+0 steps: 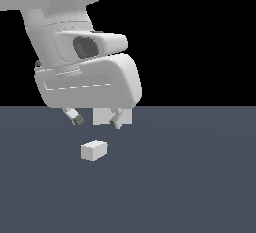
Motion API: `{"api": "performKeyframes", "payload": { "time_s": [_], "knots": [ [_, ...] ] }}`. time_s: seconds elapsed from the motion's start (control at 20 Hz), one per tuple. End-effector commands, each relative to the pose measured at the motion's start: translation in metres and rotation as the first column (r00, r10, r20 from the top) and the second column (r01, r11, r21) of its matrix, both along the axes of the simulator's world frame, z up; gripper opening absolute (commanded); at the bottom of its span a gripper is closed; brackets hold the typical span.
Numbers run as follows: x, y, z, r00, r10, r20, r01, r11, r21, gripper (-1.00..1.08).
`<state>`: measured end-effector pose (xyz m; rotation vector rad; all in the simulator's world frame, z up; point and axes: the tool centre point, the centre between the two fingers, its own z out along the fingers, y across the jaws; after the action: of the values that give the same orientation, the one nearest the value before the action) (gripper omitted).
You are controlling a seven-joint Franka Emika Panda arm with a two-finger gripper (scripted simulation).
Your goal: Plug the charger into the wall socket.
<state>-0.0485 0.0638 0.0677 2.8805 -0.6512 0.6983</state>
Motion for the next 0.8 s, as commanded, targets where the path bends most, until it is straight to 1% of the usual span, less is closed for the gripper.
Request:
{"api": "performKeyframes", "payload": {
  "time_s": [0.0, 0.5, 0.75],
  "knots": [
    [0.000, 0.001, -0.002, 1.000, -0.010, 0.010, 0.010, 1.000, -0.003, 1.00],
    [0.000, 0.002, -0.006, 1.000, -0.017, 0.015, 0.017, 1.000, -0.004, 1.00],
    [-0.001, 0.002, -0.018, 1.000, -0.018, 0.014, 0.018, 1.000, -0.003, 1.00]
  ]
}}
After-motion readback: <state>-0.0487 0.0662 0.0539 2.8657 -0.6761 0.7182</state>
